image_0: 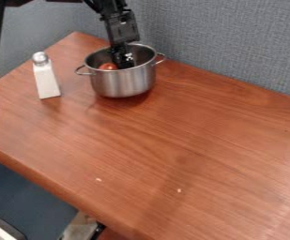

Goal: Put the mushroom in the metal pot

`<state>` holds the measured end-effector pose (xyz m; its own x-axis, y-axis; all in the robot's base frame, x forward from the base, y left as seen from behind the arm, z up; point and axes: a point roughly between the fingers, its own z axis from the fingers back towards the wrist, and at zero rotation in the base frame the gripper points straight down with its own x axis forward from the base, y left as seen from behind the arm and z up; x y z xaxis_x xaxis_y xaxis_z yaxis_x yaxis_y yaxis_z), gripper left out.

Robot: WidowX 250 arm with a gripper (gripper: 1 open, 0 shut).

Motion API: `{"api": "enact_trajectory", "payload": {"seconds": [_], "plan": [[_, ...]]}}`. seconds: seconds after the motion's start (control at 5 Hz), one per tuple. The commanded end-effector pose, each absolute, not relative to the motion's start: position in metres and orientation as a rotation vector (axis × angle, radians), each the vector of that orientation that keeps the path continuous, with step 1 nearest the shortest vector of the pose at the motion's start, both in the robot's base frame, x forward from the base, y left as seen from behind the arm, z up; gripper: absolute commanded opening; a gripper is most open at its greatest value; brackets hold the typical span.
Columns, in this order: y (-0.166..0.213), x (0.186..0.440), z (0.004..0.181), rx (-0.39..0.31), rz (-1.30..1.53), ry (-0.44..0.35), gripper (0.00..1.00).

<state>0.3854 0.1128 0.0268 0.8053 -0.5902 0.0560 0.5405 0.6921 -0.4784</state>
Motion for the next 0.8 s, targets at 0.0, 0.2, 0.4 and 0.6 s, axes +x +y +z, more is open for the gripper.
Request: {"api": "enact_trajectory", "payload": {"seconds": [0.0,0.2,0.4,0.6], "plan": [[0.107,0.375,-0.003,-0.490,-0.567,0.152,1.00],[0.109,0.369,-0.015,-0.463,-0.499,0.164,1.00],[0.110,0.362,-0.023,-0.438,-0.432,0.177,1.00],[0.089,0.356,-0.013,-0.480,-0.388,0.184,1.00]]}}
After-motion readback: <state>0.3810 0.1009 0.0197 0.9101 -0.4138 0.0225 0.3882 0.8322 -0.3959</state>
